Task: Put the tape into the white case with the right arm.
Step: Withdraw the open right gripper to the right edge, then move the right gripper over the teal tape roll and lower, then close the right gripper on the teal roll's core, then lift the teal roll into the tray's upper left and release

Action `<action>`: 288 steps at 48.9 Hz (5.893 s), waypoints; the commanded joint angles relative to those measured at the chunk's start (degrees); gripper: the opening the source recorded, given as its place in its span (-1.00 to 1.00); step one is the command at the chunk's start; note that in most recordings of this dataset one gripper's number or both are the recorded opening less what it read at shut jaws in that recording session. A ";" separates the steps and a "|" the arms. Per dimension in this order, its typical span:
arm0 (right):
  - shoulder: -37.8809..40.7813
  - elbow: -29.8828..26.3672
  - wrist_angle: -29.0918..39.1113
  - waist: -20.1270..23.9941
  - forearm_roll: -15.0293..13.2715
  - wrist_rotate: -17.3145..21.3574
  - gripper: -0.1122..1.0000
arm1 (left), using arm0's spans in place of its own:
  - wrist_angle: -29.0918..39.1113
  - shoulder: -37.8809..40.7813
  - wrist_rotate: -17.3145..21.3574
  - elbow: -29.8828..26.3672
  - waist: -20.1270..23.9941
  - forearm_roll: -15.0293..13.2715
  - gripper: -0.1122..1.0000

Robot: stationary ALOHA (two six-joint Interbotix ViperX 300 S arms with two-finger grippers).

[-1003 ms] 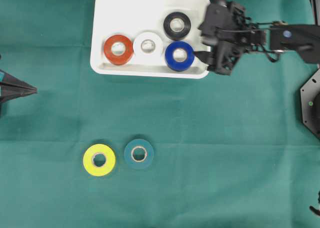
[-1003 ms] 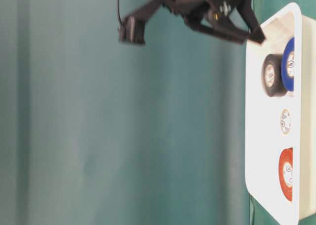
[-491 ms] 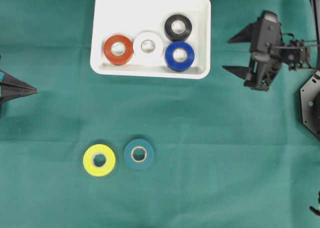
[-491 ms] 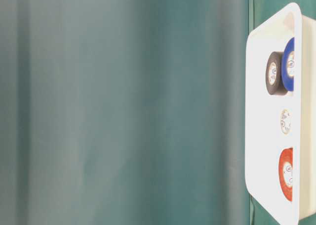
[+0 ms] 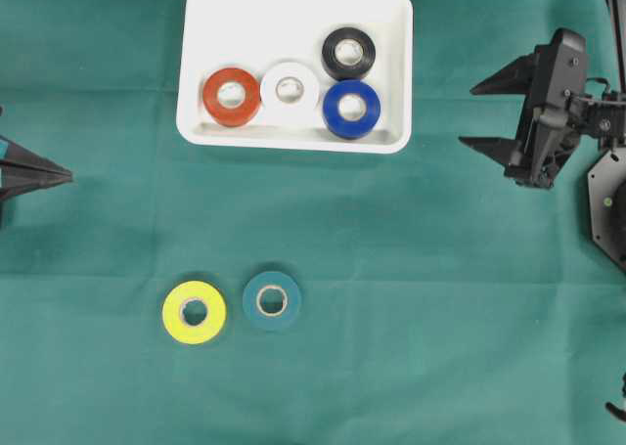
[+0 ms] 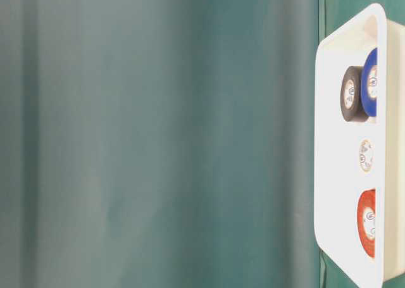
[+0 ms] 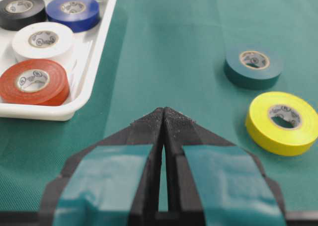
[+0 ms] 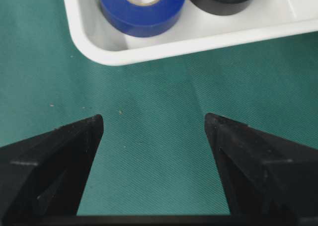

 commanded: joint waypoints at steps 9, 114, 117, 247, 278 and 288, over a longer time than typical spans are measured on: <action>-0.18 -0.44 -1.32 6.50 0.09 0.18 0.12 | -0.44 0.44 0.00 -0.70 0.09 -0.09 -0.79; 45.79 -43.24 -1.41 36.21 -3.52 -0.62 0.10 | -0.53 0.44 -0.09 -0.70 0.18 -0.09 -0.79; 46.76 -44.47 -1.32 36.30 -3.52 -0.62 0.10 | -0.44 0.35 -0.09 -0.70 0.09 -0.09 -0.79; 44.12 -50.80 13.97 29.62 -3.52 -0.09 -0.79 | -0.53 0.44 -0.09 -0.70 0.09 -0.09 -0.79; 42.45 -50.80 12.57 9.93 -11.51 -0.44 -0.80 | -0.53 0.44 -0.09 -0.70 0.18 -0.09 -0.79; 42.36 -50.63 10.81 4.04 -11.60 -0.26 -0.80 | -0.53 0.44 -0.09 -0.70 0.18 -0.09 -0.79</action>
